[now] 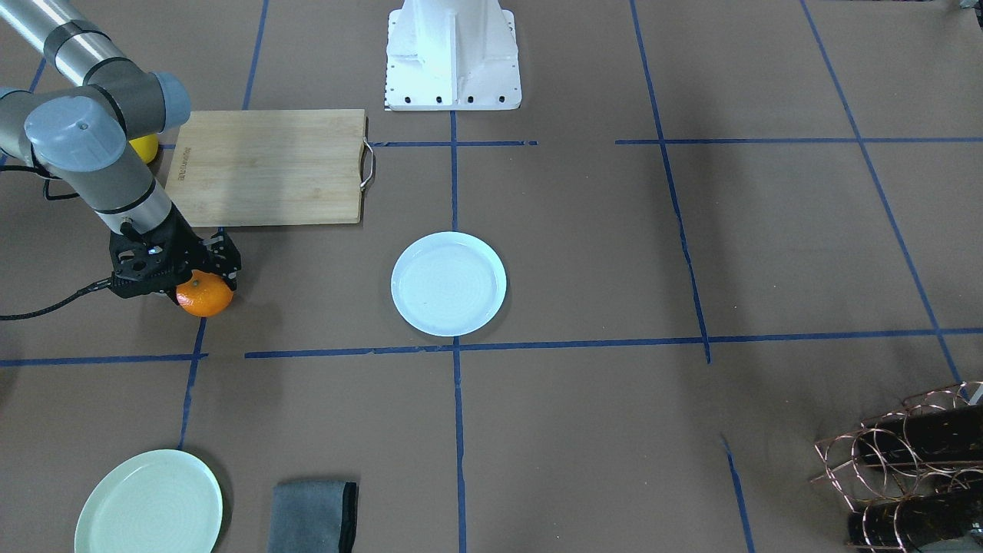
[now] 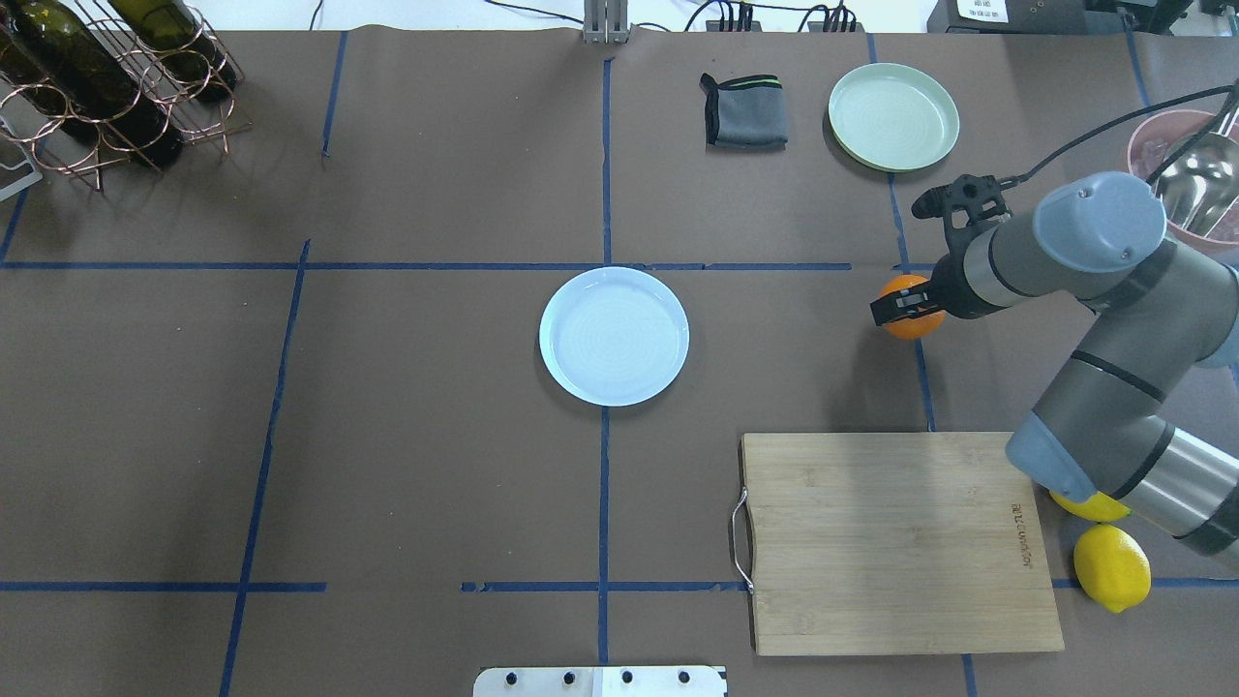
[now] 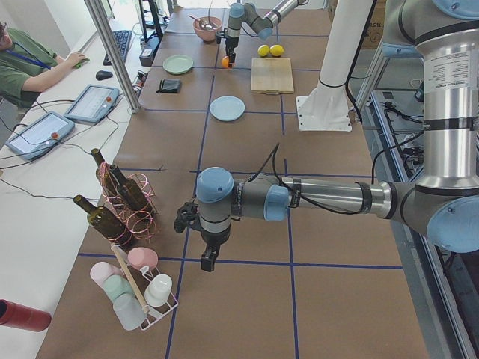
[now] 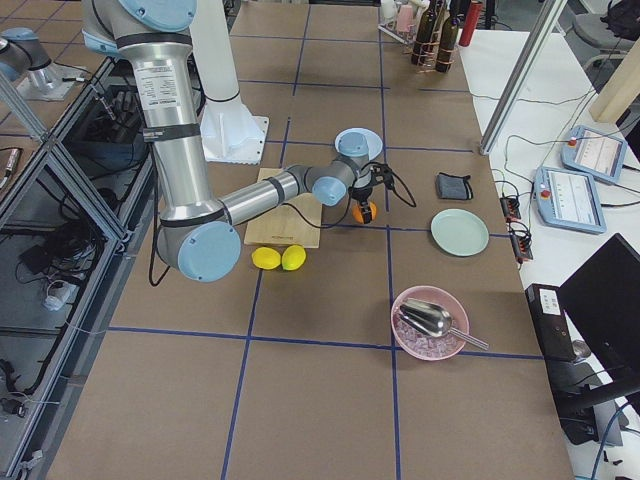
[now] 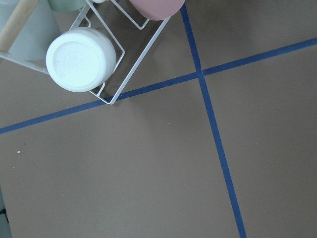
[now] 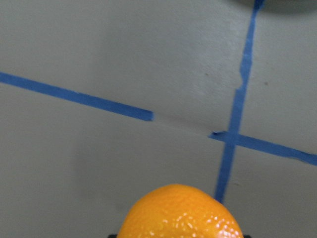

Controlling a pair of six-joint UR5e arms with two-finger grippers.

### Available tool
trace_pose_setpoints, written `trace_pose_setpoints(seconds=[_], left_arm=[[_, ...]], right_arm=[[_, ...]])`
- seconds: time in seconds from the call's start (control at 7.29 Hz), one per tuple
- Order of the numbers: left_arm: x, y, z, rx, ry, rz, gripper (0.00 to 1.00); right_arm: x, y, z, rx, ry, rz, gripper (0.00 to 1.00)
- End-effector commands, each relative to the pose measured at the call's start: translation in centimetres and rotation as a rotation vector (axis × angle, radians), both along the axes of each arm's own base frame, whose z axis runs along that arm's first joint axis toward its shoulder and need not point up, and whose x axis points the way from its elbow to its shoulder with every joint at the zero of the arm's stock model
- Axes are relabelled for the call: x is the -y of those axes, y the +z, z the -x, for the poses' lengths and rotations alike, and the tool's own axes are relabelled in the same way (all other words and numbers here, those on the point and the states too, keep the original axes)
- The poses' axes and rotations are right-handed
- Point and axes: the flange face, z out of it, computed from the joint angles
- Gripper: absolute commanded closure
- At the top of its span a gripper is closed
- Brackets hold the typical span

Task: Pick orange to plate
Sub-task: 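Carry the orange with the right gripper over the light blue plate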

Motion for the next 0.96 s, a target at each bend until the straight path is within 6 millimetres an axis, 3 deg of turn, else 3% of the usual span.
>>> trace_pose_setpoints(seconds=[0.0,0.14,0.27,0.55,0.69,0.82], left_arm=[[0.0,-0.1,0.0,-0.004,-0.001,0.000,0.00],[0.0,-0.1,0.0,-0.004,-0.001,0.000,0.00],[0.0,-0.1,0.0,-0.004,-0.001,0.000,0.00],[0.0,-0.3,0.0,-0.005,-0.001,-0.004,0.00],[0.1,-0.4,0.0,-0.005,-0.001,-0.006,0.00],[0.1,-0.4,0.0,-0.005,-0.001,-0.006,0.00]], right_arm=[[-1.4,-11.0,8.8,0.079,0.076,0.093,1.00],[-1.4,-16.7,13.9,0.008,0.147,0.094,1.00],[-1.2,-19.1,17.1,-0.014,0.170,0.134,1.00],[-1.3,-22.0,23.7,-0.047,0.188,0.121,1.00],[-2.2,-21.8,25.8,-0.069,0.195,0.128,1.00],[-2.7,-21.6,26.4,-0.076,0.193,0.124,0.93]])
